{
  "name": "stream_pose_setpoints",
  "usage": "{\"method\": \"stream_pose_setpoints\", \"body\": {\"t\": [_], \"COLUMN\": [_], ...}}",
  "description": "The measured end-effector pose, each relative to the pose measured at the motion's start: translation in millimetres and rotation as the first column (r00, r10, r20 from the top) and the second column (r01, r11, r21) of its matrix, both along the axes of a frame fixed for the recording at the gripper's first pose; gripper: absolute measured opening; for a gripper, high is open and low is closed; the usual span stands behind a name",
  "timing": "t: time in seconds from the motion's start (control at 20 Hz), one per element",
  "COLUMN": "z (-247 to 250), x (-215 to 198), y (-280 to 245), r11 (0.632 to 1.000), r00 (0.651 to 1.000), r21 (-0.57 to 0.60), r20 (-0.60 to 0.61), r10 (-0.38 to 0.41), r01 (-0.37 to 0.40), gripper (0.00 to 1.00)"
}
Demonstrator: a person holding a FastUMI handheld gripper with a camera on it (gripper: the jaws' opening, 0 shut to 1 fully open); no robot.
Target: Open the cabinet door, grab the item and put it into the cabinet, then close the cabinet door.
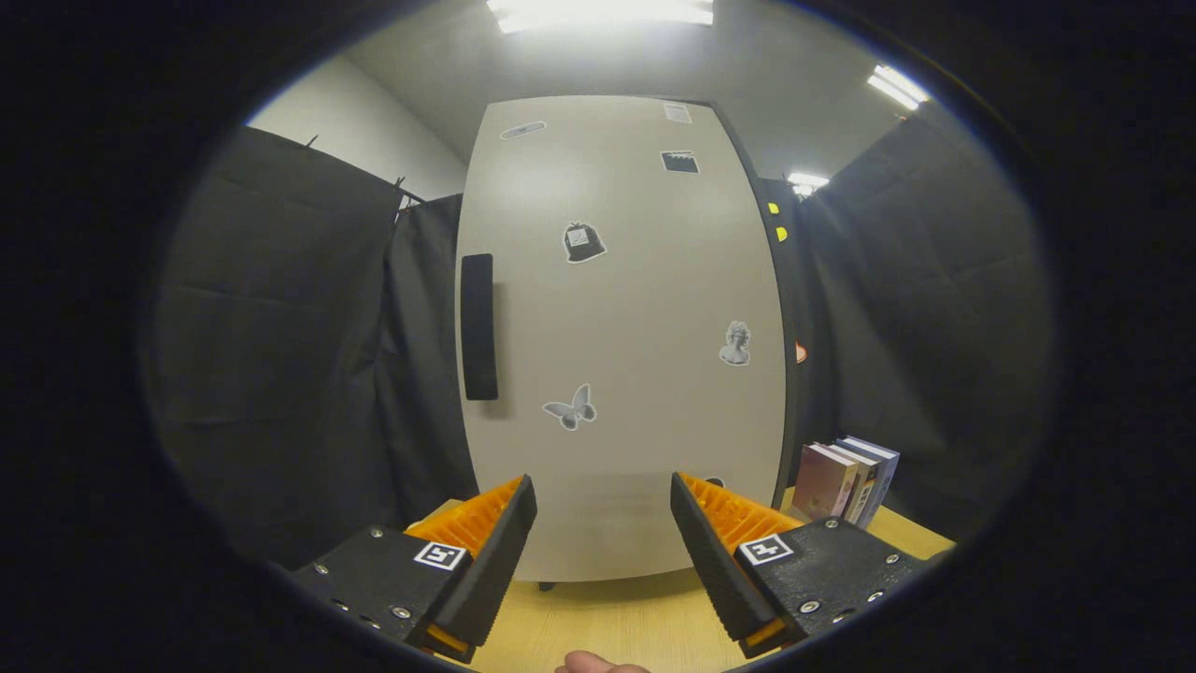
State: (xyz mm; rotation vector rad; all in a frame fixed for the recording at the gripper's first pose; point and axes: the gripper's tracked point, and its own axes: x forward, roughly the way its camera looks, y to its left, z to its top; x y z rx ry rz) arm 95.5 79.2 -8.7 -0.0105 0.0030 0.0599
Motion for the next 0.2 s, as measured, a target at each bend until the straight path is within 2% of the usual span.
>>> {"method": "stream_pose_setpoints", "body": {"t": [0.2], "z": [-5.7], "x": [2.5], "y": [8.5], "r11": [1.000], "r00": [1.000], "r21": [-0.002], "r20": [-0.006], "r10": [0.014], "r01": [-0.014], "gripper": [0.90]}}
